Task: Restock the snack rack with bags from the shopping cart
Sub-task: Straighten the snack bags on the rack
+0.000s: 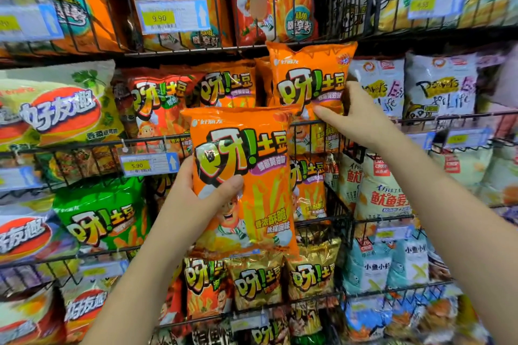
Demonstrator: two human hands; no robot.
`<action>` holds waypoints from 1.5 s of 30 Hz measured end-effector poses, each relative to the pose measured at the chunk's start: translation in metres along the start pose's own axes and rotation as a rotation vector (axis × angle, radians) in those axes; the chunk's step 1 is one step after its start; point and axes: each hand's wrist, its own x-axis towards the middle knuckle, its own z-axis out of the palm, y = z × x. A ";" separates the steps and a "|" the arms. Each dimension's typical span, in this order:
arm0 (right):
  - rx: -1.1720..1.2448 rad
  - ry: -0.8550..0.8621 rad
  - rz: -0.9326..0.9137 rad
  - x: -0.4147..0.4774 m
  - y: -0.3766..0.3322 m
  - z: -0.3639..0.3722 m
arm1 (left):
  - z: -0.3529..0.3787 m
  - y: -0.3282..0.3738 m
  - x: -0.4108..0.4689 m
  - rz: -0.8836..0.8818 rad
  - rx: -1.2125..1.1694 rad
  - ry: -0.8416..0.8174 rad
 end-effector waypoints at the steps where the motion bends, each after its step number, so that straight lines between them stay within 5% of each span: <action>1: 0.003 0.070 -0.013 -0.004 -0.002 -0.001 | -0.003 0.002 0.004 0.004 0.011 0.004; 4: -0.195 0.343 -0.097 -0.021 -0.023 0.002 | -0.013 0.010 0.019 0.054 0.015 0.020; 6: -0.187 0.344 -0.170 -0.032 -0.046 0.003 | -0.019 0.015 0.030 0.102 0.013 0.044; 10: 0.260 -0.166 -0.089 -0.040 -0.095 0.006 | -0.026 0.036 0.055 0.211 -0.008 0.090; 12: 0.267 -0.284 -0.120 -0.034 -0.106 0.019 | -0.030 0.046 0.069 0.258 -0.013 0.093; 23: 0.461 0.002 -0.184 0.002 -0.125 0.041 | -0.050 0.066 0.108 0.418 -0.025 -0.012; 33: 0.504 0.075 -0.237 0.009 -0.134 0.041 | -0.046 0.058 0.119 0.547 0.001 0.118; 45: 0.334 0.035 -0.165 0.005 -0.118 0.060 | -0.039 0.033 0.128 0.464 0.080 0.000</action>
